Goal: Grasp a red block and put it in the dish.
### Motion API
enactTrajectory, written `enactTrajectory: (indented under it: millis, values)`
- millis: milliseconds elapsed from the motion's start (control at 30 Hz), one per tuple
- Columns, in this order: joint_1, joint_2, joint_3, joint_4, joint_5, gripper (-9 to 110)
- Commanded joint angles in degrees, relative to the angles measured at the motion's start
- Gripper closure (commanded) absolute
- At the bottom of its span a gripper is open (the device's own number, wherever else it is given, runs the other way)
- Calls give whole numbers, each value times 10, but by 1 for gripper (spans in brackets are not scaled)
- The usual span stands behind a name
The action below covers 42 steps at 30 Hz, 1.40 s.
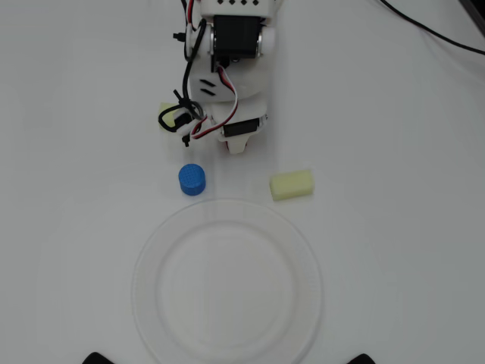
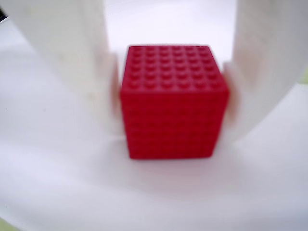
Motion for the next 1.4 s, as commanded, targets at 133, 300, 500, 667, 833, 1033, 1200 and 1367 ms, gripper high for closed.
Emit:
enactTrajectory:
  millis: [133,300,500,667,833,1033,1200,1367]
  values:
    - [11,142,-5,-30,-25,101]
    - [13,281,72,-149,-93,101]
    - [1,348,98,-259,-123,101]
    - [-19,301,91,-371,-149,101]
    - [-29,169,-19,-380,-149,101]
    - [-33,45,-102,-379,-140,101]
    - [-34,-29,-143,-378,-131,101]
    - [-30,-82,-164,-378,-127,101]
